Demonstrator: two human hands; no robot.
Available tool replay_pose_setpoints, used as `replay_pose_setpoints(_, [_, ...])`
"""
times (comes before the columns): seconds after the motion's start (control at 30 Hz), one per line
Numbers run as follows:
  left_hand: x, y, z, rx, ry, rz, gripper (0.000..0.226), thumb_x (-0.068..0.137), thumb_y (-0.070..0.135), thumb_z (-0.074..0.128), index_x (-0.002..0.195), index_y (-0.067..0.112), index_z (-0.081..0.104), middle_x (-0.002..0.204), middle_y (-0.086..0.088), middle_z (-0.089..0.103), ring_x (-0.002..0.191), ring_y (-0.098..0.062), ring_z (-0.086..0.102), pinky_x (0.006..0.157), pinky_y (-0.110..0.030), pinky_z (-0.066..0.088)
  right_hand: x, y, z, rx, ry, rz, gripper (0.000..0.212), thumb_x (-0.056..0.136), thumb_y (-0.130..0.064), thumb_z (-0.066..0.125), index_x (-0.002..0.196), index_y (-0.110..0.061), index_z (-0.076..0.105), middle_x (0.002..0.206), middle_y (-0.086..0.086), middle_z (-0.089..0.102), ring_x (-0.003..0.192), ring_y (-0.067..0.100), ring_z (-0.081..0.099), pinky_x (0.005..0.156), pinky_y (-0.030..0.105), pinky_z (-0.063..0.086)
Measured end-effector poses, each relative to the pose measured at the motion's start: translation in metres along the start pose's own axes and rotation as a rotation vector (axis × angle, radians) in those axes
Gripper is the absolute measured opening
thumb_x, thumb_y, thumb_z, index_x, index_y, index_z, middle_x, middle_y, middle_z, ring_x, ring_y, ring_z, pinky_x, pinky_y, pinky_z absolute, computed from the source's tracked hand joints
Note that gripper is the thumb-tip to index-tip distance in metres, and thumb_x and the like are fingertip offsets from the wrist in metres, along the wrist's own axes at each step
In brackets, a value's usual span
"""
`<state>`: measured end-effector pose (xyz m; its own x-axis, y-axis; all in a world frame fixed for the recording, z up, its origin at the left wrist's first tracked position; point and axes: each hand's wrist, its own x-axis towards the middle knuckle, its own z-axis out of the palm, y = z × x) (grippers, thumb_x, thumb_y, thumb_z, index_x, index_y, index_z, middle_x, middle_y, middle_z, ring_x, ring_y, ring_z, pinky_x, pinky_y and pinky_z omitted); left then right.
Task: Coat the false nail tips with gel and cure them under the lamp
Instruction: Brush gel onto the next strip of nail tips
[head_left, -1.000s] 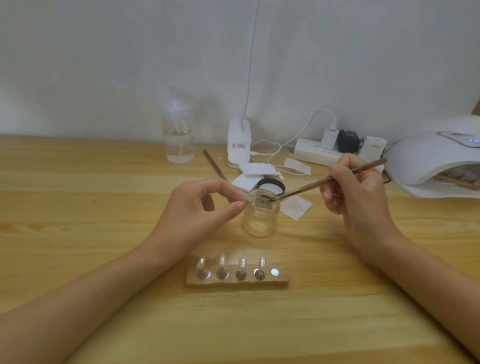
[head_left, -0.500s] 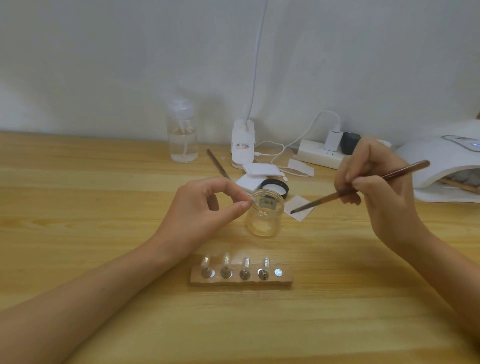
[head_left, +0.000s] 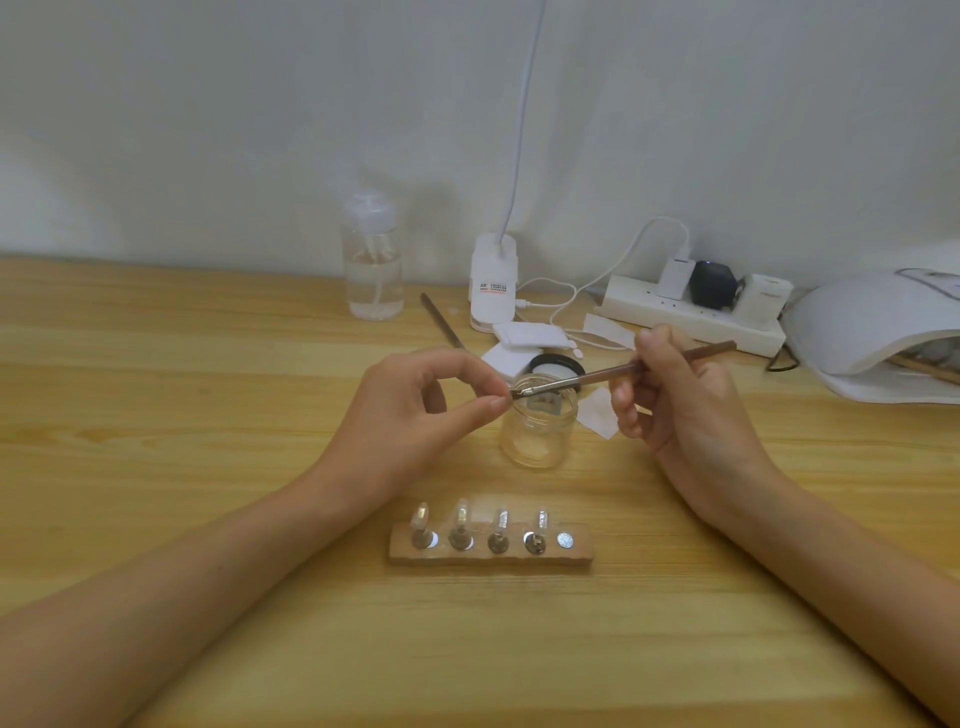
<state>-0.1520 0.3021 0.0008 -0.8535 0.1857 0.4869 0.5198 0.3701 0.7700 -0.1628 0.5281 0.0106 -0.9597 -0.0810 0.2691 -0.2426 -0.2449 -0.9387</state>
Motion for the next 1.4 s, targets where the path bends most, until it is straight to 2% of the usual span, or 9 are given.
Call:
replay_pose_setpoints(0.17, [0.0003, 0.0005, 0.0002, 0.003, -0.006, 0.002, 0.013, 0.083, 0.016, 0.076, 0.078, 0.027, 0.071, 0.053, 0.030, 0.054, 0.044, -0.003, 0.036, 0.048, -0.007, 0.029, 0.0007, -0.0009, -0.0036, -0.068, 0.103, -0.012, 0.031, 0.100, -0.022, 0.051, 0.070, -0.017, 0.048, 0.055, 0.001, 0.056, 0.049, 0.009, 0.051, 0.043, 0.018, 0.040])
replay_pose_setpoints(0.3, [-0.0002, 0.0000, -0.0002, -0.002, 0.001, 0.006, 0.014, 0.083, 0.017, 0.077, 0.078, 0.029, 0.071, 0.053, 0.030, 0.053, 0.045, -0.004, 0.036, 0.049, -0.007, 0.029, -0.0004, -0.0020, 0.0008, -0.021, 0.034, -0.038, 0.025, 0.090, -0.032, 0.057, 0.070, -0.019, 0.052, 0.057, 0.001, 0.057, 0.051, 0.010, 0.054, 0.045, 0.018, 0.043])
replay_pose_setpoints(0.5, [-0.0006, 0.0002, -0.0004, 0.004, -0.003, 0.018, 0.009, 0.083, 0.018, 0.076, 0.081, 0.026, 0.073, 0.054, 0.033, 0.053, 0.045, -0.003, 0.035, 0.048, -0.006, 0.028, 0.0010, -0.0018, -0.0031, -0.088, 0.106, -0.017, 0.028, 0.098, -0.025, 0.053, 0.071, -0.017, 0.051, 0.055, 0.001, 0.058, 0.050, 0.010, 0.053, 0.044, 0.017, 0.042])
replay_pose_setpoints(0.63, [0.0001, -0.0002, 0.0001, 0.008, 0.001, 0.013, 0.016, 0.083, 0.017, 0.077, 0.079, 0.031, 0.071, 0.053, 0.031, 0.053, 0.048, -0.005, 0.034, 0.050, -0.008, 0.030, 0.0010, -0.0010, 0.0012, -0.028, 0.017, -0.038, 0.026, 0.090, -0.033, 0.058, 0.065, -0.025, 0.058, 0.057, 0.001, 0.058, 0.051, 0.011, 0.054, 0.045, 0.018, 0.043])
replay_pose_setpoints(0.8, [0.0005, 0.0000, -0.0002, 0.000, -0.006, 0.009, 0.015, 0.083, 0.018, 0.077, 0.079, 0.031, 0.071, 0.053, 0.030, 0.053, 0.047, -0.005, 0.034, 0.051, -0.008, 0.030, 0.0026, -0.0012, -0.0021, -0.091, 0.095, -0.019, 0.031, 0.101, -0.021, 0.052, 0.069, -0.018, 0.052, 0.055, 0.002, 0.058, 0.050, 0.011, 0.053, 0.044, 0.018, 0.042])
replay_pose_setpoints(0.93, [-0.0001, 0.0007, -0.0004, -0.002, -0.006, 0.013, 0.018, 0.083, 0.017, 0.077, 0.078, 0.032, 0.070, 0.053, 0.031, 0.053, 0.048, -0.005, 0.034, 0.050, -0.008, 0.030, 0.0024, -0.0034, 0.0005, -0.054, 0.026, -0.042, 0.024, 0.093, -0.029, 0.056, 0.074, -0.016, 0.050, 0.057, 0.002, 0.059, 0.051, 0.011, 0.054, 0.045, 0.019, 0.044])
replay_pose_setpoints(1.1, [-0.0001, 0.0008, -0.0005, 0.005, -0.009, 0.016, 0.015, 0.083, 0.018, 0.076, 0.079, 0.031, 0.071, 0.055, 0.031, 0.054, 0.046, -0.004, 0.035, 0.050, -0.007, 0.030, 0.0025, -0.0038, -0.0022, -0.109, 0.091, -0.036, 0.028, 0.100, -0.021, 0.052, 0.073, -0.015, 0.048, 0.055, 0.001, 0.058, 0.050, 0.011, 0.054, 0.045, 0.019, 0.043])
replay_pose_setpoints(1.27, [-0.0001, 0.0005, -0.0006, 0.010, -0.007, 0.016, 0.017, 0.083, 0.017, 0.077, 0.078, 0.032, 0.070, 0.057, 0.031, 0.056, 0.047, -0.004, 0.036, 0.051, -0.008, 0.031, 0.0023, -0.0041, -0.0003, -0.071, 0.010, -0.070, 0.024, 0.091, -0.031, 0.057, 0.074, -0.015, 0.049, 0.057, 0.002, 0.059, 0.051, 0.012, 0.055, 0.045, 0.020, 0.045])
replay_pose_setpoints(1.4, [0.0003, 0.0008, -0.0003, 0.015, -0.005, 0.016, 0.018, 0.082, 0.017, 0.077, 0.078, 0.033, 0.070, 0.058, 0.031, 0.056, 0.047, -0.004, 0.036, 0.051, -0.008, 0.032, 0.0027, -0.0033, -0.0049, -0.131, 0.080, -0.074, 0.028, 0.101, -0.019, 0.050, 0.073, -0.014, 0.048, 0.056, 0.001, 0.059, 0.051, 0.012, 0.055, 0.045, 0.020, 0.044])
